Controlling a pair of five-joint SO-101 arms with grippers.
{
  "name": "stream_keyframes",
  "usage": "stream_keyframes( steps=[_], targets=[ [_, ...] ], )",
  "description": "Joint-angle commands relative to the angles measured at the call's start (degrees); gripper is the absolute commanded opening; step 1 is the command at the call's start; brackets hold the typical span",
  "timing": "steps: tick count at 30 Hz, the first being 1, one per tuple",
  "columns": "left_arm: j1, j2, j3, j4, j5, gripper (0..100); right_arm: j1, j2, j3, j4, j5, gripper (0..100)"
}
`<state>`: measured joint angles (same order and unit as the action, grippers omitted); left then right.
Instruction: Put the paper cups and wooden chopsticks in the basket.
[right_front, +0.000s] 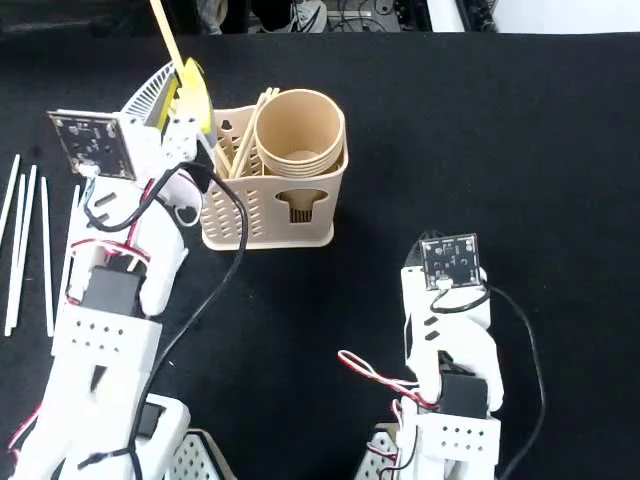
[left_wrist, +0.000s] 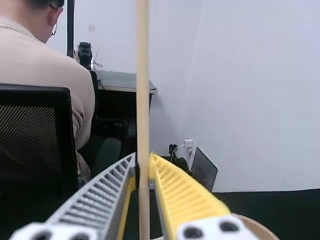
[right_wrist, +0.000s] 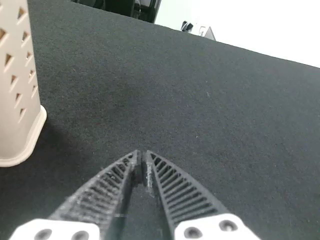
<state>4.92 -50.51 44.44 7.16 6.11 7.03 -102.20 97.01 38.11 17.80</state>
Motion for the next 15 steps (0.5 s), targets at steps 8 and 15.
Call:
stream_keyframes(
  steps=[8, 15],
  targets=[
    [0.48, -0.18, 6.64, -1.32, 0.44, 13, -0.35, -0.75, -0.22, -0.18, 0.26, 1.1],
    [-3.30, -0.44, 3.82, 10.73, 0.26, 18, -0.35, -0.75, -0.22, -0.26, 0.26, 1.1]
  ],
)
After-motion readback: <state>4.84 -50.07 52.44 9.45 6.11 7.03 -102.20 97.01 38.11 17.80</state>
